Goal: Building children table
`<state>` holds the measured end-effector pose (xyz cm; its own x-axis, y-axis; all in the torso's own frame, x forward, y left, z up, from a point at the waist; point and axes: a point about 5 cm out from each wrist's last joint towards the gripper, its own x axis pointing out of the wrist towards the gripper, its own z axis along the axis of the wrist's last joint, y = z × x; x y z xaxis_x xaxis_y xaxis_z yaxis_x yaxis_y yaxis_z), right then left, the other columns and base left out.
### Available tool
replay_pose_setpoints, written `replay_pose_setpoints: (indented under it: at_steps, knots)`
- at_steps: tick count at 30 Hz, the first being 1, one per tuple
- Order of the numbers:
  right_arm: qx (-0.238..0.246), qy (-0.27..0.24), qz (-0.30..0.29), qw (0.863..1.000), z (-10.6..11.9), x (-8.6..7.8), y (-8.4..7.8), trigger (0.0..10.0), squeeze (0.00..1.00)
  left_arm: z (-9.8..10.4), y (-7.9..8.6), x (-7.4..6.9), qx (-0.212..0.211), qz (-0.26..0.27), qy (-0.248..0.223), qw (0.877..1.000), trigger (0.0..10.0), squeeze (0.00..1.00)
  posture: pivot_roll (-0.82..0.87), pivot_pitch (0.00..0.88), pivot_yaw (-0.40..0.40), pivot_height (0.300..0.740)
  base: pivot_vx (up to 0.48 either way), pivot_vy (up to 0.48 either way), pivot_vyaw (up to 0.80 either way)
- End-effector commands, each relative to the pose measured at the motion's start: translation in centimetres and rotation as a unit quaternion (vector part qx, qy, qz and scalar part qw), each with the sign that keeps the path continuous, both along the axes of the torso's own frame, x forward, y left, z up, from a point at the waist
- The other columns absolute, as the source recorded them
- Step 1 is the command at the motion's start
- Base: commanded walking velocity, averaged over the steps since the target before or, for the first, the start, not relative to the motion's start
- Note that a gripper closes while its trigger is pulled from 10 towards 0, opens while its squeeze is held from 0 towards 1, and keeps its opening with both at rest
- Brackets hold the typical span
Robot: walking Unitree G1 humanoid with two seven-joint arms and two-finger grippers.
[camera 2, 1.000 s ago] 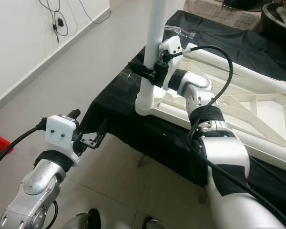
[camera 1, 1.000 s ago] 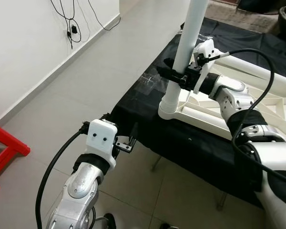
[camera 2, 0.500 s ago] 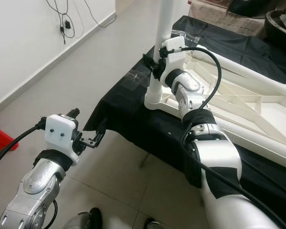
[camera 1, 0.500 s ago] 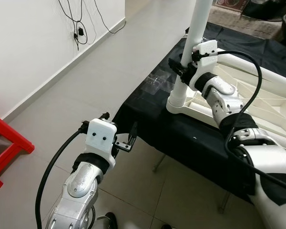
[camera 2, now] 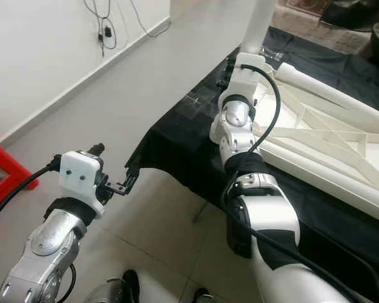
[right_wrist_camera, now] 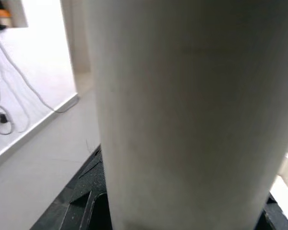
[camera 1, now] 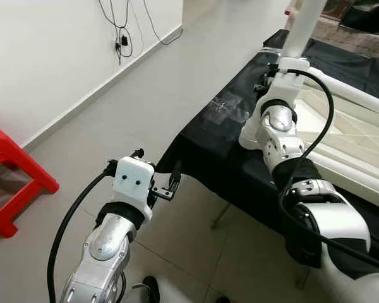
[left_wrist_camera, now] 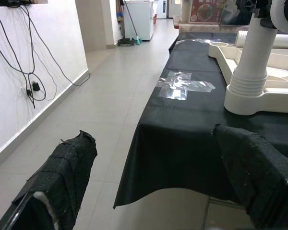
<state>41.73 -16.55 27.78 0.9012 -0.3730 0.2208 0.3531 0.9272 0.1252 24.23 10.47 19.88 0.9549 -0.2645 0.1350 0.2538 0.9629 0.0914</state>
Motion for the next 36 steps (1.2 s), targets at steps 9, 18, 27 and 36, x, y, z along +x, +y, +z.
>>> replay_pose_setpoints:
  at_steps: [9, 18, 27, 36]
  knots:
    - [0.082, 0.061, -0.136, 0.985, -2.7, -0.6, 1.6, 10.0, 0.0, -0.2, -0.1, 0.1, 0.005, 0.0, 0.001, 1.0, 10.0, 0.0, 0.06, 0.249, -0.077, 0.74, 0.0, 0.0, 0.0]
    - [0.091, 0.031, -0.17, 0.981, -0.8, -1.0, 3.6, 10.0, 0.0, -0.2, -0.1, 0.1, 0.006, 0.0, 0.001, 1.0, 10.0, 0.0, 0.07, 0.249, -0.079, 0.74, 0.0, 0.0, 0.0]
    - [0.081, -0.104, -0.108, 0.985, 4.8, -1.6, 4.9, 10.0, 0.0, -0.5, -0.1, 0.2, 0.008, -0.001, 0.003, 1.0, 10.0, 0.0, 0.07, 0.241, -0.076, 0.74, 0.0, 0.0, 0.0]
    - [0.066, -0.196, 0.0, 0.978, 8.8, -2.8, 5.4, 10.0, 0.0, -0.6, -0.1, 0.7, 0.005, -0.002, 0.006, 1.0, 10.0, 0.13, 0.06, 0.21, -0.066, 0.74, 0.0, 0.0, 0.0]
